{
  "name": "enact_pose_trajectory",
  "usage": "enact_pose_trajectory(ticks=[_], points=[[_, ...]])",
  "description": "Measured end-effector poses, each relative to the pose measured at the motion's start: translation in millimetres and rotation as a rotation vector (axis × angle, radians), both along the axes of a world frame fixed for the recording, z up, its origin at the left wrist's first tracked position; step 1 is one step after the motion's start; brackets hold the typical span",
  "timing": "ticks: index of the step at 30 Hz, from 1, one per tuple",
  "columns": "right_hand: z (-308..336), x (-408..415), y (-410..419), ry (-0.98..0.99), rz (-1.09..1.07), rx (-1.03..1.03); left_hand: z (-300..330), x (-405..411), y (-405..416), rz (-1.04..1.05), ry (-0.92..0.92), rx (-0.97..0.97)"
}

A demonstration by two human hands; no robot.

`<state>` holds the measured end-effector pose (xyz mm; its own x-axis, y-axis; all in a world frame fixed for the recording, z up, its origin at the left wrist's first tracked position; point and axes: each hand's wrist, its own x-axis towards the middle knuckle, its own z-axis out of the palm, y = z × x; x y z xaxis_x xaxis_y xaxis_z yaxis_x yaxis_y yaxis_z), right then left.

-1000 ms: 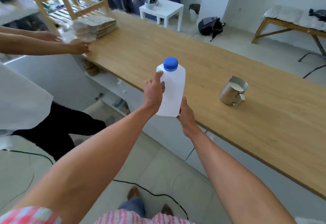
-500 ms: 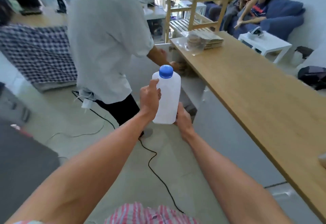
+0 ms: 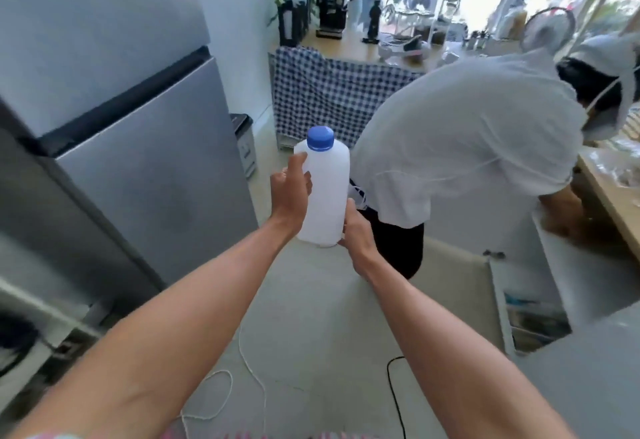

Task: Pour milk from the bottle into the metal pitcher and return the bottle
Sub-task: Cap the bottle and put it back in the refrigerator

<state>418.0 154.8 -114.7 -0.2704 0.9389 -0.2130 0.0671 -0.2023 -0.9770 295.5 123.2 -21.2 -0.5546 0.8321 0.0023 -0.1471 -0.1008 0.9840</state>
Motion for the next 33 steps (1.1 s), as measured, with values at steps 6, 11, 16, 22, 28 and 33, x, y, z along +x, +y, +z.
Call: enact_pose_trajectory(ticks=[6, 11, 16, 22, 28, 33], points=[[17, -107, -9, -0.022, 0.23, -0.016, 8, -96, -34, 0.289, 0.001, -0.007], [14, -174, -13, -0.084, 0.431, 0.005, 7, -144, -61, 0.503, 0.004, -0.005], [13, -215, -17, -0.1, 0.626, 0.016, 8, -172, -83, 0.685, -0.025, -0.047], [12, -250, -17, -0.099, 0.839, 0.009, 15, -185, -95, 0.923, -0.099, -0.034], [3, -274, -8, -0.136, 0.994, 0.03, 13, -194, -99, 1.078, -0.146, -0.035], [25, -297, 9, -0.151, 0.936, 0.129, 11, -200, -103, 1.125, -0.127, -0.04]])
